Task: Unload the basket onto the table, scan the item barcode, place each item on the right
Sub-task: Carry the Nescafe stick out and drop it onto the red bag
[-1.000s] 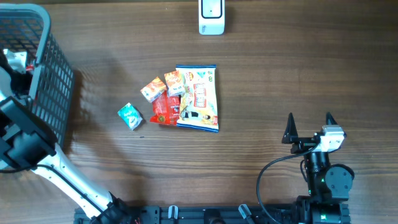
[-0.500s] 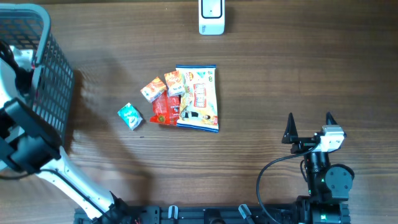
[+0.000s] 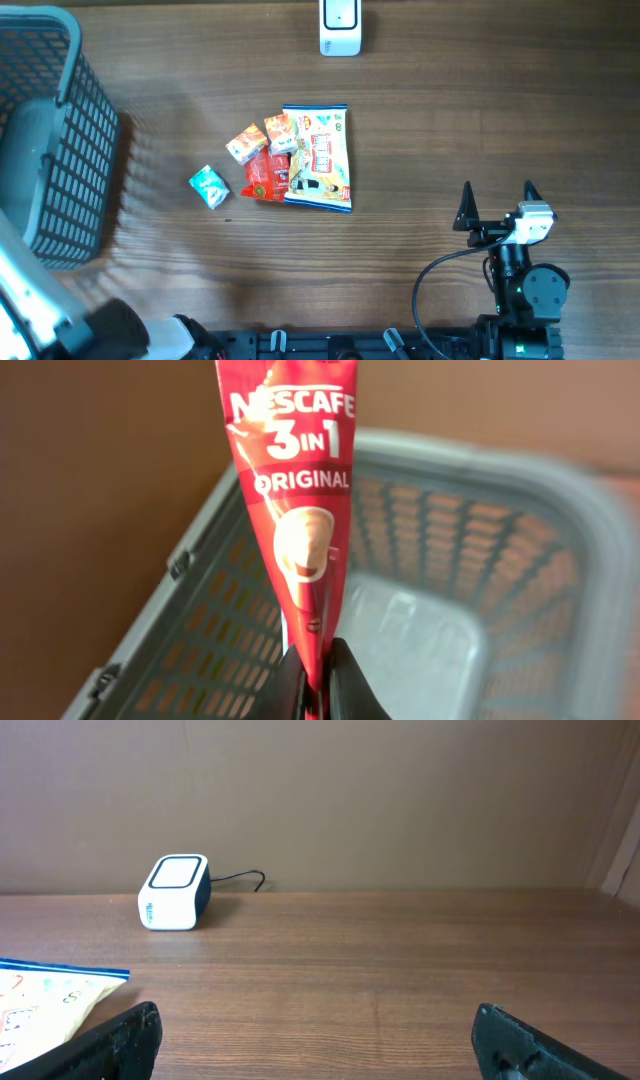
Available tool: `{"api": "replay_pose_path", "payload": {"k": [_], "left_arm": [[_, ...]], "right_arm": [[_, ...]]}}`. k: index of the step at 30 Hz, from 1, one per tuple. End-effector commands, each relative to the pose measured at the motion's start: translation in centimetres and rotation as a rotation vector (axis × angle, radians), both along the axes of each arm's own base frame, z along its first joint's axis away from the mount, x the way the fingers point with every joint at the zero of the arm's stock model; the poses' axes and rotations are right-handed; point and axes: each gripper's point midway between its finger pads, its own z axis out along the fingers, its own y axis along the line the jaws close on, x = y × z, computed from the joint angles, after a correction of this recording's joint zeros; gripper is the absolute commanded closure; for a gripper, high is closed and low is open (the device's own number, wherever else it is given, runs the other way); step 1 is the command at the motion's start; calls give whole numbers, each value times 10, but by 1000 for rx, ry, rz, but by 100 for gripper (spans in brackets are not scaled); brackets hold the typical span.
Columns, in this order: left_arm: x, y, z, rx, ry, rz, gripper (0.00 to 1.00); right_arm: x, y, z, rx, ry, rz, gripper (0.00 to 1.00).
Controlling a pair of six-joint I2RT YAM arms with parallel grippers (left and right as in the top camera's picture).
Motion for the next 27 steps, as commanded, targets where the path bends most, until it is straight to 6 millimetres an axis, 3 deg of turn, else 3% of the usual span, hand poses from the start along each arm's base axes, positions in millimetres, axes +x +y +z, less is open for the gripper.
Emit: {"api": "replay_pose_path", "payload": {"k": [1, 5, 7, 8, 16, 23, 24, 25, 26, 27], "left_arm": [[7, -69, 36, -116, -163, -279, 96], [13, -142, 52, -346, -263, -568, 96], [12, -184, 43, -483, -232, -717, 96], [11, -195, 37, -521, -208, -740, 96], [-1, -292, -57, -852, 244, -816, 96], [-7, -332, -155, -813, 623, -770, 96], [-8, -335, -163, -811, 652, -767, 89], [-10, -340, -173, -811, 691, -765, 74], [-11, -343, -178, -813, 708, -766, 8], [-11, -346, -184, -815, 731, -768, 0]], "right_arm": [[0, 0, 0, -11, -5, 4, 0], [0, 0, 0, -11, -5, 4, 0], [0, 0, 0, -11, -5, 4, 0], [0, 0, 0, -11, -5, 4, 0], [0, 0, 0, -11, -5, 4, 0], [0, 0, 0, -11, -5, 4, 0], [0, 0, 0, -11, -5, 4, 0], [0, 0, 0, -11, -5, 4, 0], [0, 0, 0, -11, -5, 4, 1], [0, 0, 0, -11, -5, 4, 0]]}}
